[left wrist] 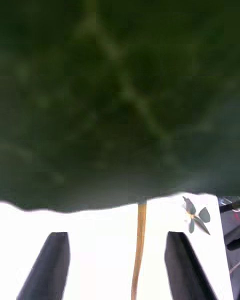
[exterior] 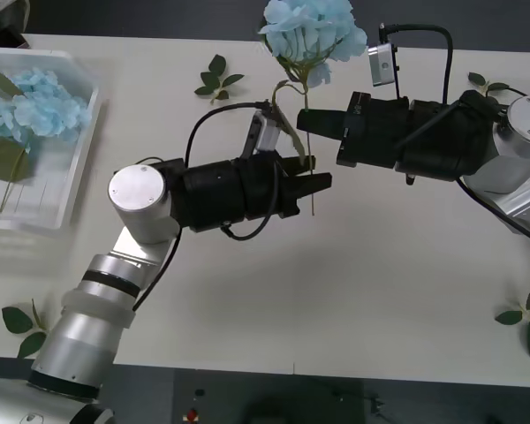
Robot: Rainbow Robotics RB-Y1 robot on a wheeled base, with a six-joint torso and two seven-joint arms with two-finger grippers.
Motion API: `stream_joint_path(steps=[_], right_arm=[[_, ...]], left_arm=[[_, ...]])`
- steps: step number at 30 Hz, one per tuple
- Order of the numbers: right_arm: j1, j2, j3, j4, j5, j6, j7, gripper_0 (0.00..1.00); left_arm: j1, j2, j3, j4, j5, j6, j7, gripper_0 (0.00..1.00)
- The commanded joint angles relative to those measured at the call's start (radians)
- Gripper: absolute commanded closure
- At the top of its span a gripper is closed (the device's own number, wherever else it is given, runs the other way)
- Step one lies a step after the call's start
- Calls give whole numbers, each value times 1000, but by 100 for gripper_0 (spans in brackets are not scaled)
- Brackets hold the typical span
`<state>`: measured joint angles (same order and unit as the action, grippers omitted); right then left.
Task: Put the red flowers into the right box and the blue flowers into the left box
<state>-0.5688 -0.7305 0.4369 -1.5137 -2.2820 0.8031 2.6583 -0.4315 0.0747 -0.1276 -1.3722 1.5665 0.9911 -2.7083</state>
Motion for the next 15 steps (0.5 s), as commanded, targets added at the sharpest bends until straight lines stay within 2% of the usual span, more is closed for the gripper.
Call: stream_joint_path(steps=[1,14,15], right_arm=[[-14,-23,0,-33,-13,13,-37,100],[-14,-23,2,-33,-13,13,-55,100],[-14,-23,0,-33,-13,13,-58,96]], left_arm=[[-32,-4,-26,-22,4,-22,3,100],[-29,19,-24,-22,20,-25,3,100],[-27,23,-21,-22,26,-23,3,100]])
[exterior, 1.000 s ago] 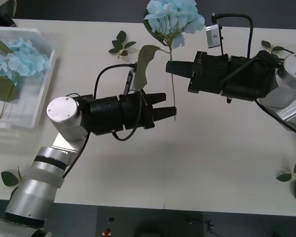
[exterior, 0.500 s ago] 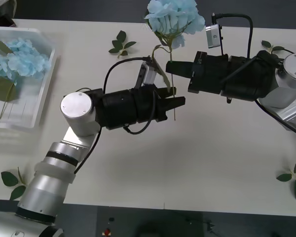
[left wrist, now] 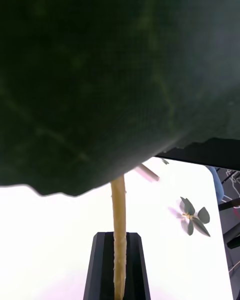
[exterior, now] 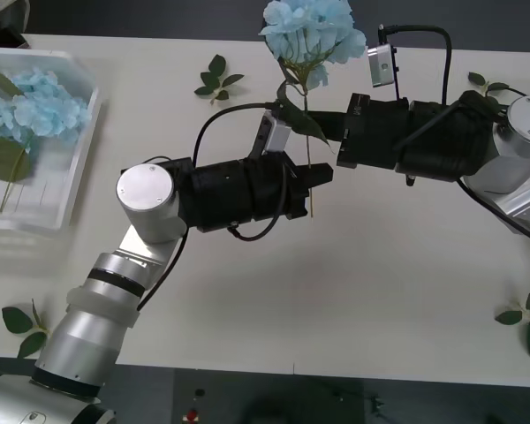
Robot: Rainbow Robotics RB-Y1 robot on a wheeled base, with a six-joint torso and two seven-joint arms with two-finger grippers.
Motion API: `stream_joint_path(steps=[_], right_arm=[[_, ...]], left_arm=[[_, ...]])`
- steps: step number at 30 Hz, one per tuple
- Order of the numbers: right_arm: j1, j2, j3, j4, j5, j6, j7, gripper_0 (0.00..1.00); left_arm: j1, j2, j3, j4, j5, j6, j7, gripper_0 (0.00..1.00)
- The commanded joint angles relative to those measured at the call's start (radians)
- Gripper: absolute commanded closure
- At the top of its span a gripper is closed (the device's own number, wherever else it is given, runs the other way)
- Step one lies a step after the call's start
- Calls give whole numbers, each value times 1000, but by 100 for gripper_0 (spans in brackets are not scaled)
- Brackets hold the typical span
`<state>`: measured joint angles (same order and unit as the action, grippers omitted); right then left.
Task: Put the red flowers into the right box and the blue flowers into the left box
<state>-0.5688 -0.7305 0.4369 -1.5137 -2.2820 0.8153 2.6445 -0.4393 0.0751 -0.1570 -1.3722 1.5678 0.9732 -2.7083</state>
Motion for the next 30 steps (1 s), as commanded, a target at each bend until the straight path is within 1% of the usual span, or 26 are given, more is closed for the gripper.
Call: stream_joint_path(steps=[1,2,3,4,9,13,16,18,23,28,30], right_arm=[[-14,-23,2,-33,-11,1,-49,79],[-14,-23,0,-33,-13,-2,-49,53],[-14,-23,0,-33,-13,-4,-52,11],[-13,-23,0,-33,-17,-5,-55,0],[-14,-23,0,-33,-25,-4,-57,0],[-13,-23,0,-33,-30,-2,-57,0],[-13,-23,0,-33,-31,-2,-57,0],[-13,-23,0,-33,-31,-2,-58,0],[-13,-35,0,-33,-31,-7,-66,0],[-14,-96,0,-33,-33,-47,-86,0],[-14,-133,0,-33,-33,-62,-118,0]], left_arm=[[-18,28,13,-22,32,-5,3,100],[-16,32,13,-22,38,-5,3,100],[-15,40,14,-22,54,-5,3,100],[-15,51,14,-22,72,-4,3,100],[-1,92,25,-22,149,2,3,100],[27,160,47,-22,253,5,3,100],[39,221,89,-22,314,5,3,100],[40,270,143,-22,330,5,3,100],[33,368,252,-22,318,1,3,100],[-4,503,340,-22,198,7,3,100],[-21,542,361,-22,143,10,124,100]])
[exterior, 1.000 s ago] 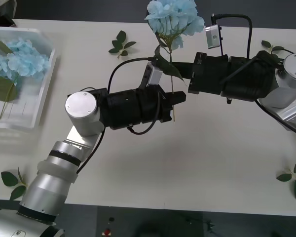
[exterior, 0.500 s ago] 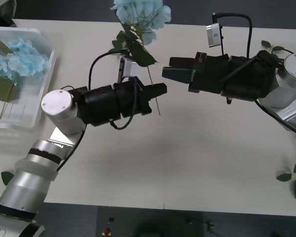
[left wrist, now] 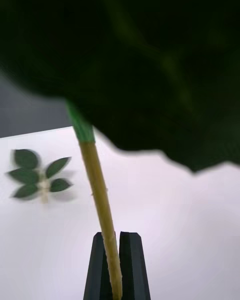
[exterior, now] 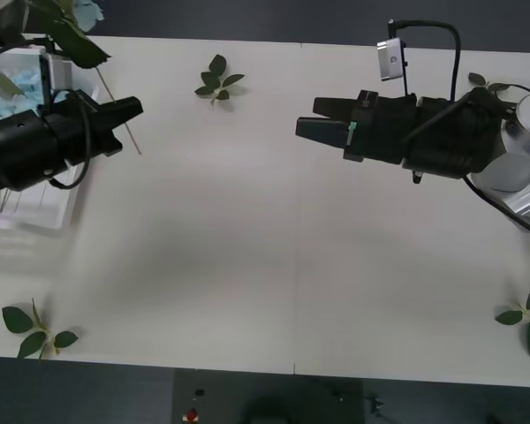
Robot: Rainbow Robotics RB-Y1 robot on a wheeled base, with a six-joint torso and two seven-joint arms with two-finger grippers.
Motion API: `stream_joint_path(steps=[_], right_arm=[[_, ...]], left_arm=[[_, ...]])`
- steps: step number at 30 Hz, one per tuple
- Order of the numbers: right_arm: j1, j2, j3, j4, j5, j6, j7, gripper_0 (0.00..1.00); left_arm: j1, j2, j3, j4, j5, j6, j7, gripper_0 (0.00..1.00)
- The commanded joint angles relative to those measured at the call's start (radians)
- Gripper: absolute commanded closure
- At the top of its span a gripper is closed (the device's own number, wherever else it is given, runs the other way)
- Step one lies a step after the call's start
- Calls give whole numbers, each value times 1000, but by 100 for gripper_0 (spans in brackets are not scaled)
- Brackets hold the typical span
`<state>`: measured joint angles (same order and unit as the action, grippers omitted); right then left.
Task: Put the red flowers into the right box and the blue flowers into the left box
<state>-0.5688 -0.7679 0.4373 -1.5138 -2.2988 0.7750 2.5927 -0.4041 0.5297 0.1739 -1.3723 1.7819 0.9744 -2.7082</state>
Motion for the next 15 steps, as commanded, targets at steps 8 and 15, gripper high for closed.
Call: stream_joint_path(steps=[8,15], right_arm=[[-16,-292,0,29,-14,-39,-307,0],[-16,-418,1,110,36,26,-496,0]], left_arm=[[-117,181,164,-24,-384,142,627,100],[-117,260,308,-34,-558,311,751,100]])
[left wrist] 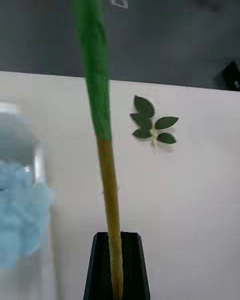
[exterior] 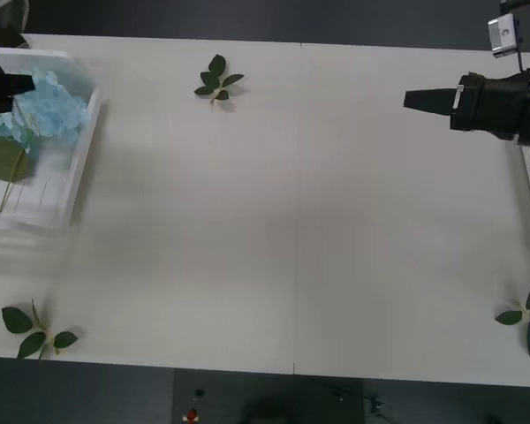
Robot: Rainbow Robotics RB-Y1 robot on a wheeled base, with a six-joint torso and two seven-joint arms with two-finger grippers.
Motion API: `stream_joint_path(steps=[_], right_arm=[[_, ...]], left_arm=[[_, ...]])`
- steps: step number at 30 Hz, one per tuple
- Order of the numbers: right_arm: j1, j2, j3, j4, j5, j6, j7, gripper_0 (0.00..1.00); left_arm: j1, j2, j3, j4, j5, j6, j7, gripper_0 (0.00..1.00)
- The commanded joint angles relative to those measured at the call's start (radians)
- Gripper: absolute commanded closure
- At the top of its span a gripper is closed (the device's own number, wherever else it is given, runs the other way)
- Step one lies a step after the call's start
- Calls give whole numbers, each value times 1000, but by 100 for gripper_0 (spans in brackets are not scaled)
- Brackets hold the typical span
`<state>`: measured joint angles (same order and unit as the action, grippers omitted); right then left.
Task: Put the red flowers into the right box and the blue flowers into the left box
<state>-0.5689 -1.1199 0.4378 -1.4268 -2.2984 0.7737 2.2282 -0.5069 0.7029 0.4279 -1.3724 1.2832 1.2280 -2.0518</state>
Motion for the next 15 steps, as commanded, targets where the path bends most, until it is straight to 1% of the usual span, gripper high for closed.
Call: stream_joint_path(steps=[1,3,6,8,11,12,15], right_arm=[[-16,-83,1,28,47,45,-162,0],[-13,-106,-1,23,53,76,-203,0],[4,-135,-1,-11,36,108,-197,0],[35,-170,-1,-64,-16,108,-177,0],[122,-212,-44,-141,-125,101,-38,0],[139,-215,-56,-152,-141,102,-13,0],[254,-215,-151,-222,-216,130,103,0]], left_arm=[[-15,110,64,-45,-88,77,111,100],[-15,144,80,-60,-136,122,137,100],[-13,175,97,-62,-180,171,144,100],[-9,190,100,-62,-225,196,145,100],[25,205,103,-71,-265,215,144,100],[33,205,104,-74,-268,215,144,100],[97,207,100,-122,-298,205,144,100]])
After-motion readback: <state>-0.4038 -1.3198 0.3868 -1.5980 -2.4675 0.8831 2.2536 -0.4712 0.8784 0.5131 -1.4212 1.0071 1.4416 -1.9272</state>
